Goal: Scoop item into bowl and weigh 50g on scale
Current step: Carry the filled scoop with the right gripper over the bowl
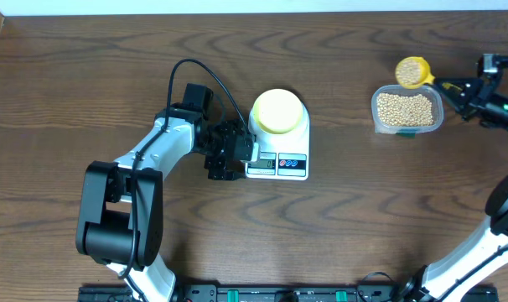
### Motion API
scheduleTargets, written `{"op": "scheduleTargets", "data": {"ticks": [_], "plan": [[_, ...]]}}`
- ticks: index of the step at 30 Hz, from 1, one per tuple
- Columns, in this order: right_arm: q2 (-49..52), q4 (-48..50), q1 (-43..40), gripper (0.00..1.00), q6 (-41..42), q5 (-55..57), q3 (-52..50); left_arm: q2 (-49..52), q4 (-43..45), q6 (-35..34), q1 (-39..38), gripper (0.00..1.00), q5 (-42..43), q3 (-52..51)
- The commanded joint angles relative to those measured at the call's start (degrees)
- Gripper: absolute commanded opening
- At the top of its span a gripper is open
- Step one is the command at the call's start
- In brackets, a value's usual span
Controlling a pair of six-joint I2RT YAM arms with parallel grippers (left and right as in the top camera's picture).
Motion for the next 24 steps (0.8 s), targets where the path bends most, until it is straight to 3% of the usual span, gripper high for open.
{"op": "scheduleTargets", "data": {"ticks": [1, 24], "plan": [[0.61, -0.04, 2.89, 0.01, 0.33, -2.78, -0.37, 1.16, -0.17, 0.81, -0.07, 0.98, 0.96, -0.55], [0.59, 1.40, 28.37, 0.01, 0.33, -2.75, -0.37, 1.16, -0.17, 0.81, -0.07, 0.97, 0.96, -0.55]]}}
